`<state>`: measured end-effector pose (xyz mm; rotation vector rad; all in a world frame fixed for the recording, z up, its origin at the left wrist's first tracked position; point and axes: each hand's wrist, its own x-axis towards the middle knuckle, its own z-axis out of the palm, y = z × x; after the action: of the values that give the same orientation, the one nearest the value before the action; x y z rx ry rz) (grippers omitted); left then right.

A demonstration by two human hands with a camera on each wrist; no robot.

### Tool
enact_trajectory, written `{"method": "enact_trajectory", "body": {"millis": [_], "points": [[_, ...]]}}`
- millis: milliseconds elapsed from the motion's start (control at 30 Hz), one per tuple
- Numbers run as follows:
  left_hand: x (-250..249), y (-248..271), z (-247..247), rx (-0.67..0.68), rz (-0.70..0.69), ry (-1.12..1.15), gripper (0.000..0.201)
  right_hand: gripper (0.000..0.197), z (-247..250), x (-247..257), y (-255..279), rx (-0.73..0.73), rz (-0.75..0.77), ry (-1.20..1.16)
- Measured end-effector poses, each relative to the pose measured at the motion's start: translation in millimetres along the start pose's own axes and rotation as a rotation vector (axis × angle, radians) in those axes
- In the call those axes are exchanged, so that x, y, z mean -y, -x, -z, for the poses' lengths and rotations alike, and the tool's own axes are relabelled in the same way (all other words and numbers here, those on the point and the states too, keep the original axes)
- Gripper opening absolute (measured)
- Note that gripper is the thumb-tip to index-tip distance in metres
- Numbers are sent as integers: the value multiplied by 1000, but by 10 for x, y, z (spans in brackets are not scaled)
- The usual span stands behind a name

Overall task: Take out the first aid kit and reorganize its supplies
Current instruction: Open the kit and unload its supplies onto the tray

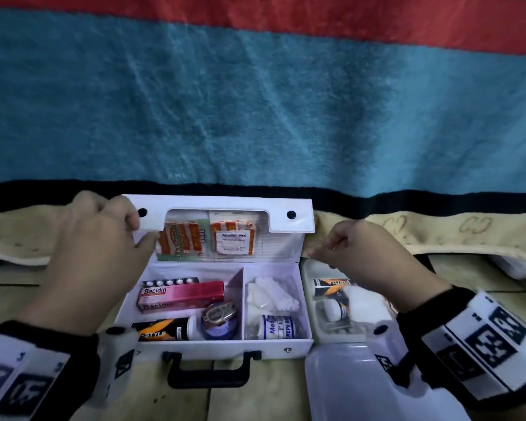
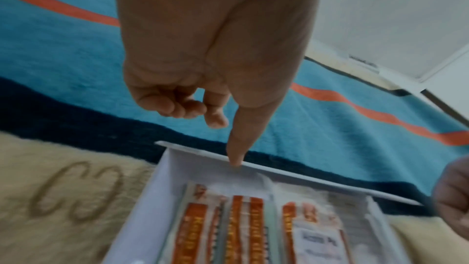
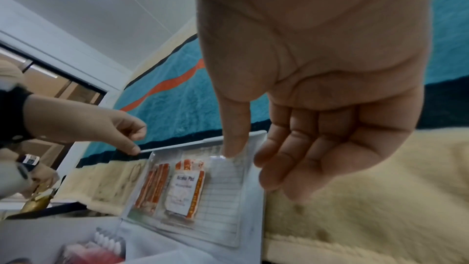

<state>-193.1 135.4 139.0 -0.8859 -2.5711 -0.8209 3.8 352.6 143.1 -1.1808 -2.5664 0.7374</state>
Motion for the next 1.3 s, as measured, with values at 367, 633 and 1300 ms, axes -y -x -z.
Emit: {"method": "enact_trajectory", "body": {"millis": [367,633,1300], "points": [[-442,403,-148,214,-224,84,23,48,-134,-222,446,215,-8,411],[-437,255,-224,232,-274,-8,50,38,-387,-123,628,168,215,395],[-393,267,-276,294,-301,-35,56,36,-471,-101,759,268,402,231]]}}
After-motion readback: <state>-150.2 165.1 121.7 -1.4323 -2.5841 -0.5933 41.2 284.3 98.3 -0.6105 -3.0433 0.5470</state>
